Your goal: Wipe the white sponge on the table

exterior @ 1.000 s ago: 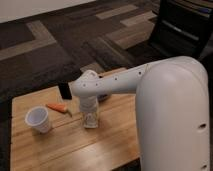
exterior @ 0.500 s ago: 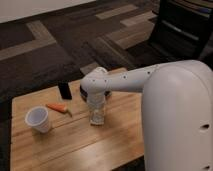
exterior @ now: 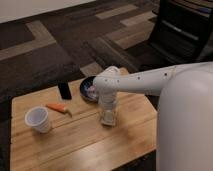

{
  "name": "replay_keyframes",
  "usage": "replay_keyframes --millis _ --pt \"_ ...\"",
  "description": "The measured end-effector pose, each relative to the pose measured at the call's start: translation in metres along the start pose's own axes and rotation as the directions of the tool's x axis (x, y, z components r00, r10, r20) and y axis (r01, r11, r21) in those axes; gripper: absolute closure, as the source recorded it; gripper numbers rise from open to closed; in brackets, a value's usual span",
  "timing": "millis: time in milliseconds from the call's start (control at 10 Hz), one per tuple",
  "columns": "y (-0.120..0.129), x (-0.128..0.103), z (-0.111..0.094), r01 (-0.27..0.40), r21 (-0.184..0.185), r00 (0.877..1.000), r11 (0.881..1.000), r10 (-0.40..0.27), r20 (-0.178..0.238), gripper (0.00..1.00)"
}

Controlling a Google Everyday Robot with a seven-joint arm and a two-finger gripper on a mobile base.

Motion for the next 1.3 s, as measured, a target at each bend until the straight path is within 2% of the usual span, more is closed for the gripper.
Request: replay_keyframes --millis 100,200,600,800,1000,1200,1300 --pt "-0.019 0.007 -0.001 -0.049 0.017 0.999 0.999 0.049 0.002 1.00" --pt "-0.028 0.013 0.001 -0.074 0.024 0.997 0.997 0.074 -0.006 1.00" --pt "-0.021 0.044 0.026 -0.094 0.009 0.993 0.996 0.094 -0.073 1.00" --pt "-0.007 0.053 0.034 -0.063 -0.002 0.993 0.998 0.063 -0.099 1.00" --pt "0.016 0.056 0.033 0.000 -0.026 0.995 1.000 -0.003 -0.102 1.00" --pt "0.050 0.055 0.025 0.086 -0.061 0.992 0.994 -0.091 -0.089 1.00" --pt "0.067 0.053 0.021 0.136 -0.075 0.987 0.988 -0.142 -0.082 1.00"
